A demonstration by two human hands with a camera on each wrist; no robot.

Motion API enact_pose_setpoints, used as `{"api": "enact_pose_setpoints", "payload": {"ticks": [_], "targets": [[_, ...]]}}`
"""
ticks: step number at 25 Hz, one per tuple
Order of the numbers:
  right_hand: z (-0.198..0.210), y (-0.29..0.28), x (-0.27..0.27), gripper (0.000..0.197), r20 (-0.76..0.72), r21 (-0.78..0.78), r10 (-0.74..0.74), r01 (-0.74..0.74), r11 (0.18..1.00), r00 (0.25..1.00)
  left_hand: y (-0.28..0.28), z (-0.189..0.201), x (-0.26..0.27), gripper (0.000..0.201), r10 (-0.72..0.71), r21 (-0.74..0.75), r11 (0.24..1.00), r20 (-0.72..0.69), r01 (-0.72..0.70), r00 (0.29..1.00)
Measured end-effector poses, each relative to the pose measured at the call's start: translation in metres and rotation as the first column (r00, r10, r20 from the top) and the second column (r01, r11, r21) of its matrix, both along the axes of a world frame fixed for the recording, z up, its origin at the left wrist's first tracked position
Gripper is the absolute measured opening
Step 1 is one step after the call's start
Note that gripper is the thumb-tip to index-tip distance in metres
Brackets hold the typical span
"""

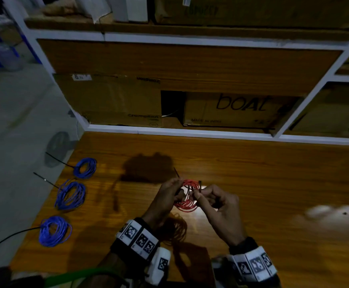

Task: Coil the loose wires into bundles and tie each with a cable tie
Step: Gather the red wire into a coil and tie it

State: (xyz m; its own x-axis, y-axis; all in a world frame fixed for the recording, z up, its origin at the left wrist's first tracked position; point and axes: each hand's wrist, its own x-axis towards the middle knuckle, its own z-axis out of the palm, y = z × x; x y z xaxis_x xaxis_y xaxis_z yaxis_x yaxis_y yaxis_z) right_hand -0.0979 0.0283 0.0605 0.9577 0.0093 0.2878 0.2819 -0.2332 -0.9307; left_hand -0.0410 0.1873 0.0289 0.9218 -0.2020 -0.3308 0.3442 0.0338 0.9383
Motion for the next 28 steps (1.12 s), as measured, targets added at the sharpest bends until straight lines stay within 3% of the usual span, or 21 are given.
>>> {"api": "enact_pose_setpoints", "payload": {"ticks": [6, 13, 19, 24, 28], "targets": [[-0.018, 0.001, 0.002, 0.009, -0.065, -0.049, 0.056, -0.059, 0.997, 0.996, -0.001, 0.003, 0.001, 0.026, -0.059, 0.015, 0.998, 0.036, 0.058, 0.998], [-0.016, -0.001, 0.015, 0.009, -0.063, -0.01, -0.082, 0.082, 0.997, 0.995, -0.006, 0.015, -0.011, 0.015, -0.217, 0.341, 0.927, 0.14, 0.159, 0.966], [-0.015, -0.004, 0.033, 0.002, -0.077, 0.06, -0.202, 0.207, 0.976, 0.976, -0.009, 0.016, -0.015, 0.017, -0.279, 0.388, 0.903, 0.205, 0.184, 0.938], [-0.009, -0.009, 0.051, 0.003, -0.171, 0.168, -0.104, 0.133, 0.977, 0.98, -0.009, 0.007, -0.015, 0.014, -0.335, 0.44, 0.869, 0.188, 0.226, 0.923], [-0.002, -0.014, 0.058, 0.013, -0.174, 0.182, -0.113, 0.145, 0.973, 0.978, -0.008, 0.005, -0.01, 0.016, -0.331, 0.436, 0.871, 0.18, 0.227, 0.926]]}}
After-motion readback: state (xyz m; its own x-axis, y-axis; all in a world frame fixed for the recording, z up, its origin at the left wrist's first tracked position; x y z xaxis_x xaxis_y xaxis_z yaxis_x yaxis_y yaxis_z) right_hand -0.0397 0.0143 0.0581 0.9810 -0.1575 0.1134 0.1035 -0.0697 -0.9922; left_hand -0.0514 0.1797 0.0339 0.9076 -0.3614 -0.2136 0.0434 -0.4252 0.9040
